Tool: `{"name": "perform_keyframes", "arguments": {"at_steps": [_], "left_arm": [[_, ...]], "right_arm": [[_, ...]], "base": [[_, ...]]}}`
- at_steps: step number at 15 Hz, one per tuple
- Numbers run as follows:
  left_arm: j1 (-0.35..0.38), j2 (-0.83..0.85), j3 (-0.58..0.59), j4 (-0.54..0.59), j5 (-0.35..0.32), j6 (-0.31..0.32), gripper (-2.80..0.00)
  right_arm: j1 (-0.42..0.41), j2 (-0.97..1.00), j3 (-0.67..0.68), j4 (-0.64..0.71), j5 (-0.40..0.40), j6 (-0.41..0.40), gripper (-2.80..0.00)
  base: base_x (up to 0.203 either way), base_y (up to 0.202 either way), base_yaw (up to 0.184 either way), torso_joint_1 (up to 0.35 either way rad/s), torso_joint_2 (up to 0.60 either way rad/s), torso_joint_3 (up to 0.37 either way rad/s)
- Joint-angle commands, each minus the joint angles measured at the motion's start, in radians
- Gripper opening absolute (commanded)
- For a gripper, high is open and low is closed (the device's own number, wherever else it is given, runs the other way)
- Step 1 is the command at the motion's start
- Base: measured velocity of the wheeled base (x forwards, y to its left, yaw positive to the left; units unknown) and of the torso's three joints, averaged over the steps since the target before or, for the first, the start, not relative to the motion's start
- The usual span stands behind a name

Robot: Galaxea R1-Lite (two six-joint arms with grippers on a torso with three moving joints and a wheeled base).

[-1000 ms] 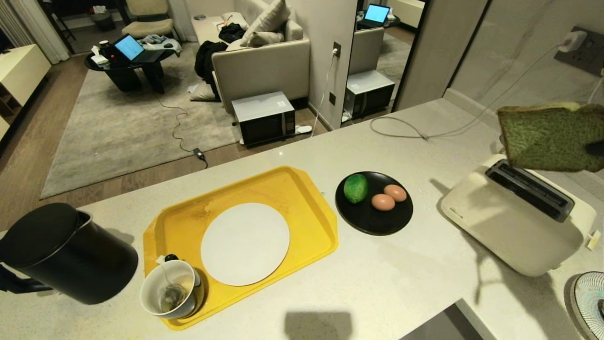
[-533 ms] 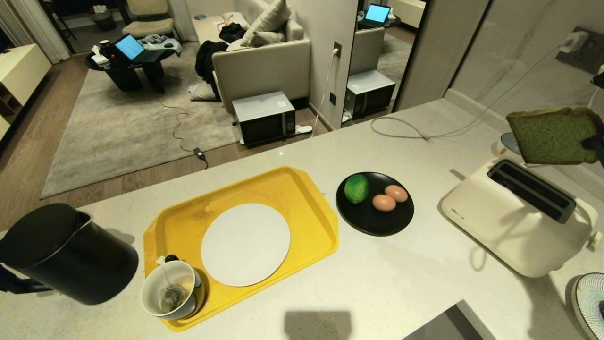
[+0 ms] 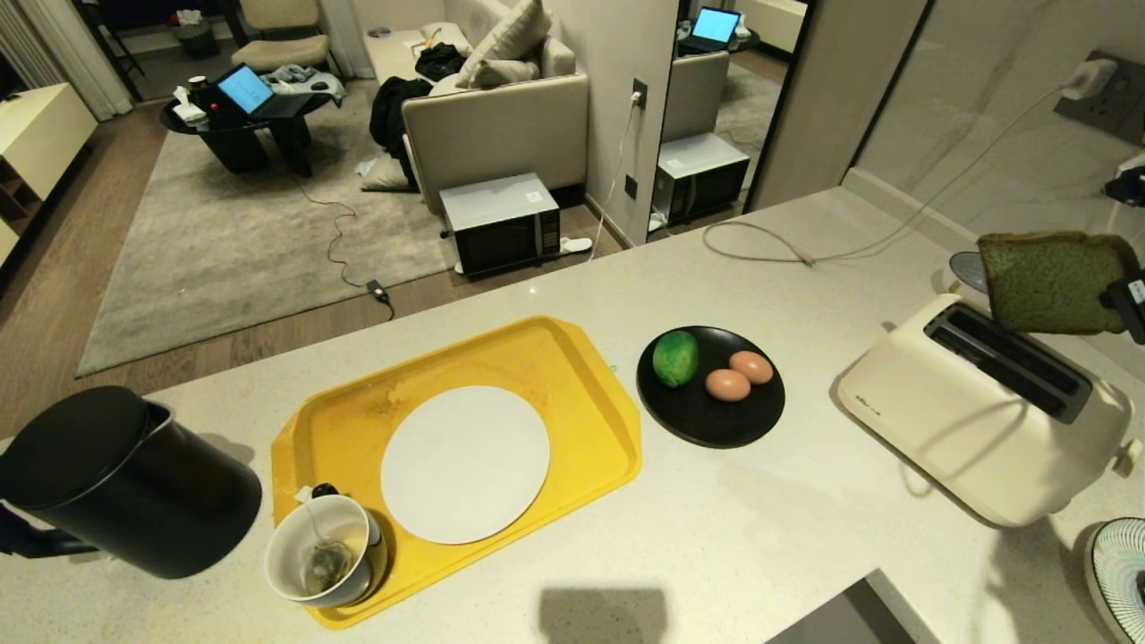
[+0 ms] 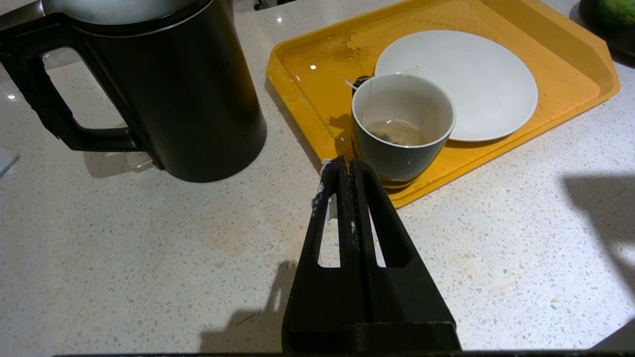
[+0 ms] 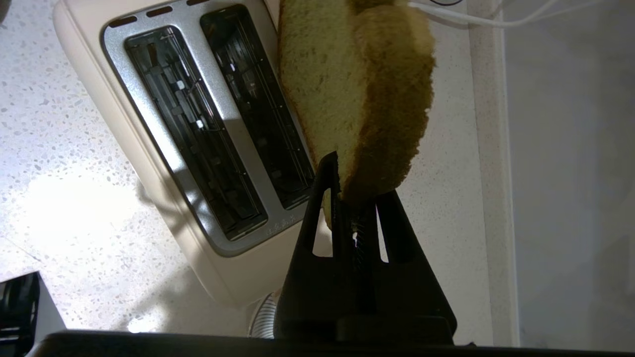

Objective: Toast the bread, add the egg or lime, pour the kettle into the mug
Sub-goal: Put the bread slices in the toaster

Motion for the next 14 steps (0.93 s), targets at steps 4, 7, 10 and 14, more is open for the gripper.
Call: {"name": "perform_keyframes", "arguments": {"at_steps": [4, 7, 10, 14], "left_arm": [[0.000, 0.000, 0.000, -0.001, 0.001, 0.000, -2.80], [0.000, 0.000, 0.000, -0.001, 0.001, 0.000, -2.80], [0.000, 0.000, 0.000, -0.001, -0.001, 0.000, -2.80], [0.000, 0.000, 0.000, -0.001, 0.000, 0.000, -2.80]], "right_arm": [[-0.005, -0.031, 0.031, 0.010, 0.013, -0.017, -2.80], [-0.012, -0.077, 0.092, 0.009, 0.026, -0.035, -2.80], [-0.016, -0.109, 0.143, 0.008, 0.026, -0.049, -2.80], [-0.026, -0.111, 0.147, 0.007, 0.028, -0.055, -2.80]], "base": [[0.000, 0.000, 0.000, 0.000, 0.00, 0.000], [0.000, 0.000, 0.000, 0.000, 0.00, 0.000], [0.000, 0.000, 0.000, 0.000, 0.00, 0.000], [0.000, 0.000, 0.000, 0.000, 0.00, 0.000]]}}
